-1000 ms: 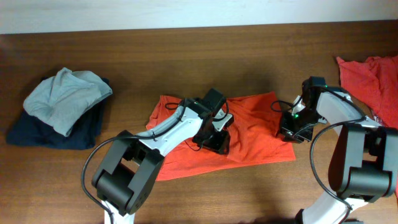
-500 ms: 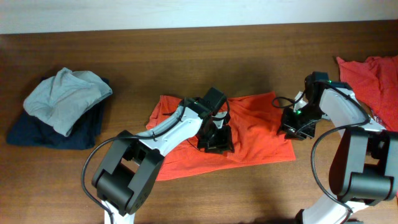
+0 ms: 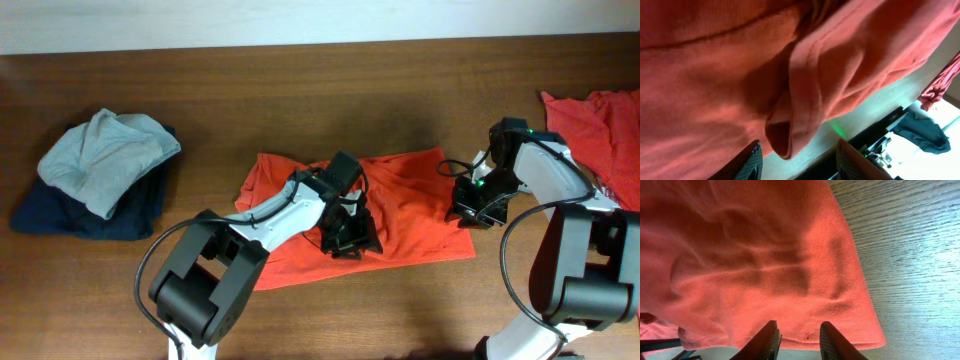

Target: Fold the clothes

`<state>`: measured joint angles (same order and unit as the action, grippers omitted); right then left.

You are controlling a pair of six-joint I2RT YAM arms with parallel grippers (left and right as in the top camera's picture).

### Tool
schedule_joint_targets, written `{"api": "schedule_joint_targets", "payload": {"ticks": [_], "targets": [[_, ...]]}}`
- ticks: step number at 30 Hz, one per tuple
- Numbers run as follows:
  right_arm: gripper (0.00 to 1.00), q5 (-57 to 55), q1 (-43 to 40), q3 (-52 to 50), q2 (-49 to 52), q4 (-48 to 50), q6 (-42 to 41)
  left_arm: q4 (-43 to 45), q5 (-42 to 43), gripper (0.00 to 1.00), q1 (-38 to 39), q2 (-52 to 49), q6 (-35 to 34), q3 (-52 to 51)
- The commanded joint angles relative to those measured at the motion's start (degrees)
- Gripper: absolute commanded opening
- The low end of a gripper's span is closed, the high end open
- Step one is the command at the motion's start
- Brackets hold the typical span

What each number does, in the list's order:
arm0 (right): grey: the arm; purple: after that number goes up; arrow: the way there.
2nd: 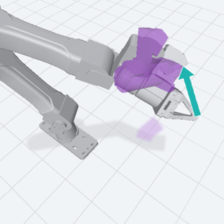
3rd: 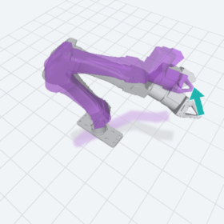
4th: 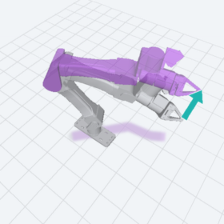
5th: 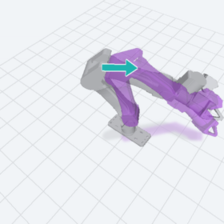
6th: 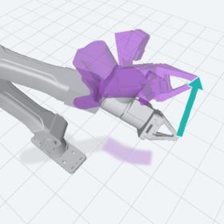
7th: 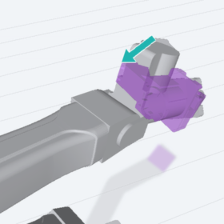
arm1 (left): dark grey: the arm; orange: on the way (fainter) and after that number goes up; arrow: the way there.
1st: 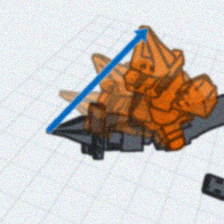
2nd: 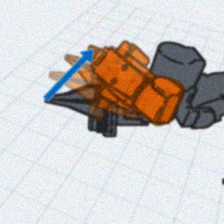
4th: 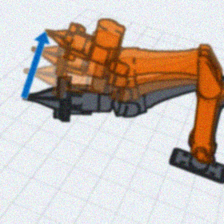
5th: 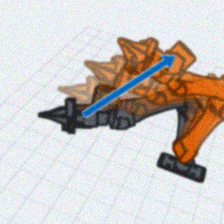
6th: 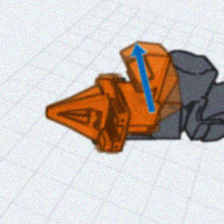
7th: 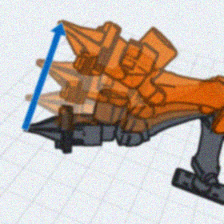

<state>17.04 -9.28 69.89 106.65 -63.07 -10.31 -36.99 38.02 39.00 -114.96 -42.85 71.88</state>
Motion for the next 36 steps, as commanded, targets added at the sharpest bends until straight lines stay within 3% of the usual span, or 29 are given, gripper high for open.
{"api": "schedule_joint_targets", "payload": {"ticks": [1,2,4,10,13,14,23,26,34,36], "targets": [[0.33,0.5,-0.1,0.9,-1.3,-0.6,0.5,1.2,0.3,0.41,0.2,0.7,-2.2,-0.8],[0.33,0.5,-0.1,0.9,-1.3,-0.7,0.5,1.6,0.1,0.32,0.2,0.7,-2.1,-0.8],[0.33,0.6,-0.1,0.9,-1.3,-0.8,0.5,2.4,0.1,0.27,0.2,0.7,-2.1,-0.8],[0.33,0.5,-0.1,0.9,-1.3,-0.8,0.5,3.4,-0.9,0.23,0.2,0.7,-0.8,-0.8],[0.33,0.5,-0.1,0.9,-1.3,-0.6,0.5,3.4,-0.9,0.02,0.2,0.7,-0.8,-0.8],[0.33,0.5,-0.1,0.9,-1.3,-0.6,0.5,3.4,-0.8,0.0,0.2,0.7,-0.8,-0.8],[0.33,0.3,-0.1,0.3,-1.3,0.7,0.5,-2.1,8.6,0.01,0.2,0.9,-0.5,-0.8],[0.33,0.3,-0.1,-0.4,-1.3,4.3,0.4,-5.5,12.9,0.01,0.2,0.9,2.8,-0.8],[0.37,3.3,-0.1,-0.3,-1.3,6.7,0.4,-7.6,13.0,0.01,0.1,0.9,4.8,-0.8],[0.37,3.3,-0.1,-0.3,-1.3,6.3,0.4,-7.6,13.0,0.08,-0.2,0.9,4.8,-0.8]]}}
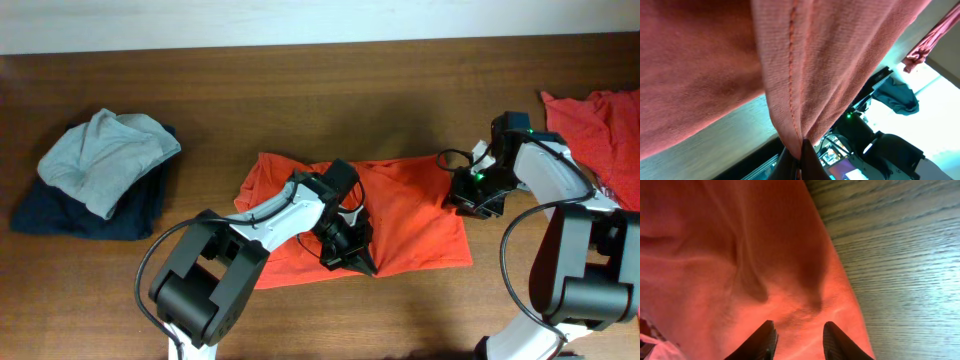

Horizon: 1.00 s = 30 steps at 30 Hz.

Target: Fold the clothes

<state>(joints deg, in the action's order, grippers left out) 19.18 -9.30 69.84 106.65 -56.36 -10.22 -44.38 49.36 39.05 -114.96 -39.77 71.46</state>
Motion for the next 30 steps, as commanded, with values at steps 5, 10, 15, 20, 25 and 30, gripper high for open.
{"api": "schedule_joint_targets", "payload": {"ticks": [5,10,15,20,25,30], "targets": [[0.38,1.1,-0.1,-0.3,-1.3,-1.2,0.3,-1.9,1.4,0.09,-2.4,2.3,4.0,-0.3],[0.4,-0.7,-0.1,-0.3,-1.3,-1.2,0.3,-5.8,-10.5,0.1,-4.9,7.9,5.1,-0.3],[0.42,-1.2,-0.2,-0.3,-1.3,-0.2,0.3,-7.1,-25.3,0.2,-8.5,12.5,7.1,-0.3],[0.43,-1.2,-0.2,-0.3,-1.3,-0.5,0.4,-9.1,-38.3,0.57,-13.7,12.4,8.2,-0.3],[0.43,-1.2,-0.2,-0.3,-1.3,-0.7,0.4,-10.3,-43.0,0.87,-25.1,12.3,8.2,-0.6],[0.46,-1.2,-0.1,-0.3,-1.3,-0.6,0.4,-7.9,-35.5,0.94,-35.1,11.2,18.8,-1.3]]}}
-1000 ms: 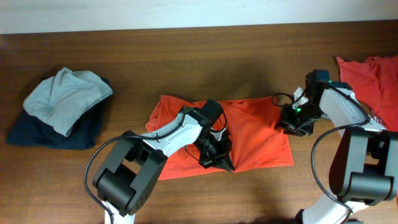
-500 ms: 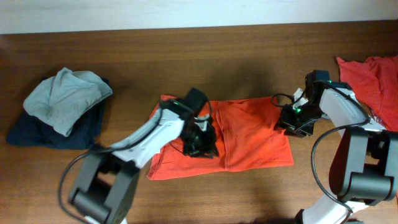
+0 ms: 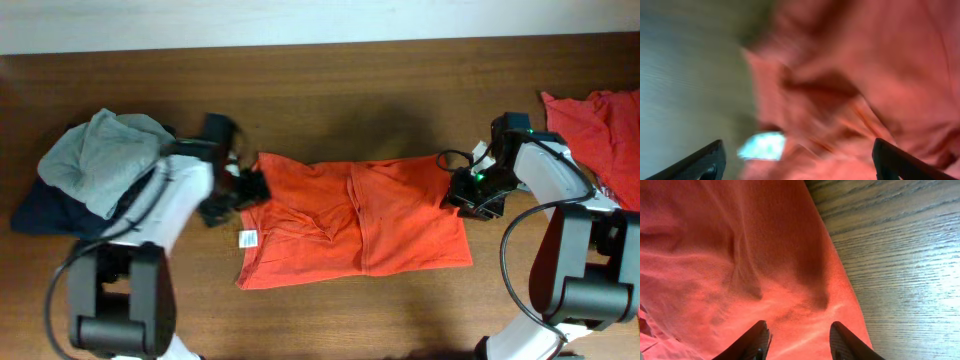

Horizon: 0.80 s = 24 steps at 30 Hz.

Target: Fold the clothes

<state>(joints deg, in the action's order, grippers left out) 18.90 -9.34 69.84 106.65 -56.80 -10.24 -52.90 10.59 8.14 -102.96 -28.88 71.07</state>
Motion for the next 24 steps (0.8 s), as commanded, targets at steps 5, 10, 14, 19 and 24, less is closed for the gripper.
{"api": "schedule_joint_targets", "payload": {"ticks": [5,10,14,19,24], "targets": [[0.47,-0.9,-0.1,-0.3,-1.3,-0.2,0.4,2.6,8.3,0.91,-8.3,-4.9,18.6,-0.9],[0.47,-1.0,-0.1,-0.3,-1.3,-0.8,0.9,3.9,16.7,0.8,-8.3,-11.6,30.1,-2.0],[0.47,-0.9,-0.1,-0.3,-1.3,-0.8,1.0,5.1,18.4,0.8,-8.3,-14.5,32.8,-5.6],[0.47,-0.9,-0.1,-0.3,-1.3,-0.8,1.0,10.8,23.8,0.8,-8.3,-15.3,36.3,-13.7],[0.47,-0.9,-0.1,-0.3,-1.3,-0.8,1.0,15.9,24.2,0.8,-7.6,-15.3,36.3,-18.5]]}}
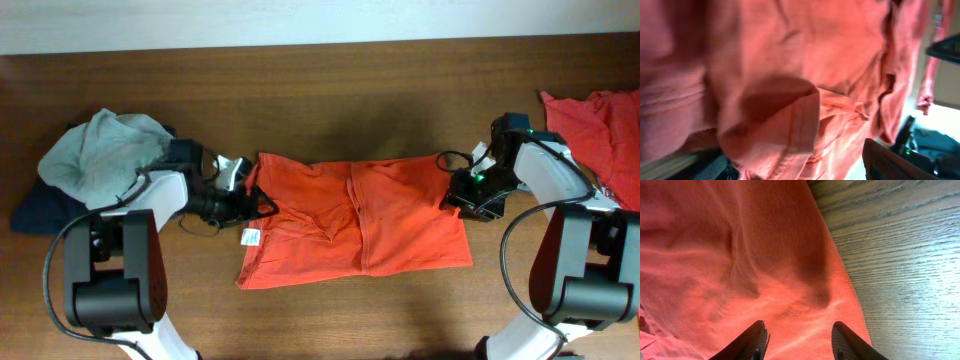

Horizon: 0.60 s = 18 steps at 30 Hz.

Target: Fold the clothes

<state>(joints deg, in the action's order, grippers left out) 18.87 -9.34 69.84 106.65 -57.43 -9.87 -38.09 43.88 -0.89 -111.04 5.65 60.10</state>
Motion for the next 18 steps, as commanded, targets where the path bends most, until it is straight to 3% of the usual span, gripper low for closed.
{"api": "schedule_joint_targets", "payload": {"ticks": [1,3,5,6,8,10,14,18], "targets": [[0.47,-0.9,-0.1,-0.3,-1.3,-0.2,0.6,1.9,-9.1,0.8,2.2,-7.2,1.8,-7.7],[0.47,-0.9,-0.1,-0.3,-1.3,-0.2,0.6,2.5,-9.1,0.79,3.0,-7.2,1.8,-7.7],[0.47,-0.9,-0.1,-0.3,-1.3,-0.2,0.6,3.0,-9.1,0.66,4.0,-7.2,1.7,-7.7],[0.47,-0.9,-0.1,-0.3,-1.3,-0.2,0.6,3.0,-9.1,0.42,4.3,-7.2,1.5,-7.7],[0.47,-0.9,-0.1,-0.3,-1.3,-0.2,0.6,3.0,-9.1,0.16,4.2,-7.2,-0.5,-7.7],[0.47,-0.9,-0.1,-0.3,-1.3,-0.2,0.6,2.7,-9.1,0.01,3.2,-7.0,-3.3,-7.5],[0.47,-0.9,-0.1,-0.3,-1.3,-0.2,0.6,-0.9,-9.2,0.01,-1.1,-2.2,-5.5,-5.7],[0.47,-0.9,-0.1,-0.3,-1.3,-0.2,0.6,-8.1,-13.7,0.01,-6.3,8.8,-5.4,-0.2]]}}
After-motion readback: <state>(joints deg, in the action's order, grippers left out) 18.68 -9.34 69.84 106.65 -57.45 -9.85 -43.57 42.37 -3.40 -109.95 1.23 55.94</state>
